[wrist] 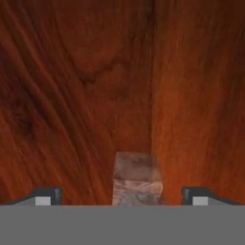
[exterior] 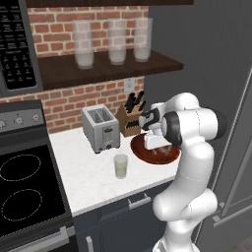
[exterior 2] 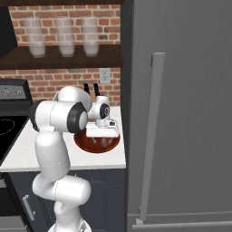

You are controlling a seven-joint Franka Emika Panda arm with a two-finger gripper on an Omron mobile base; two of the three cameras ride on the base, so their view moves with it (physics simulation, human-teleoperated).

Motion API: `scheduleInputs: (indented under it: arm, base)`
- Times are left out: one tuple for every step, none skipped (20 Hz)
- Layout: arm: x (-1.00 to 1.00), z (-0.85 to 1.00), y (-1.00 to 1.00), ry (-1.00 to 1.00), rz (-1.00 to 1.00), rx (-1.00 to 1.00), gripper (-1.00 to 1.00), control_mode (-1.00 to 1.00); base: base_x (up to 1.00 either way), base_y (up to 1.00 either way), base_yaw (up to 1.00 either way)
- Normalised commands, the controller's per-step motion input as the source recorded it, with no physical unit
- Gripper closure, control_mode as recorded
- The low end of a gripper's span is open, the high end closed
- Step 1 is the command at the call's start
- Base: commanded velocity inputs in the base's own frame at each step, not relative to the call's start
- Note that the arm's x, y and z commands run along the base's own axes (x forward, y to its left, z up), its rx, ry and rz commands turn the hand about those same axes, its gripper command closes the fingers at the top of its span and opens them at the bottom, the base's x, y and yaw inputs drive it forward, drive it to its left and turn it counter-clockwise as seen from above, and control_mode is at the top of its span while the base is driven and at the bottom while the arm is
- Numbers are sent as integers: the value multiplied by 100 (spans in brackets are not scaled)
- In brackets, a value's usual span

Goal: Grab a lemon wedge from the fridge and one ice cube from the ice bowl, and put them in the glass of lemonade.

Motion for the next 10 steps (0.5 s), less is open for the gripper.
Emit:
scheduleInputs:
  arm:
    - [-29,-8,0,0,3,0,-100,-100]
    - [-35,0,0,0,3,0,-100,-100]
    - [-37,0,0,0,3,0,-100,-100]
    - [-36,0,0,0,3,0,-100,-100]
    - [-37,0,0,0,3,0,-100,-100]
    - [-40,0,0,0,3,0,-100,-100]
    - [-34,0,1,0,4,0,-100,-100]
    - [-26,-1,6,0,5,0,-100,-100]
    - [-12,0,12,0,5,0,-100,-100]
    - [0,0,20,0,4,0,-100,-100]
  base:
    - [0,0,0]
    - [0,0,0]
    - [0,0,0]
    - [0,0,0]
    - [0,0,0]
    - [0,0,0]
    - [0,0,0]
    - [0,0,0]
    - [0,0,0]
    - [0,0,0]
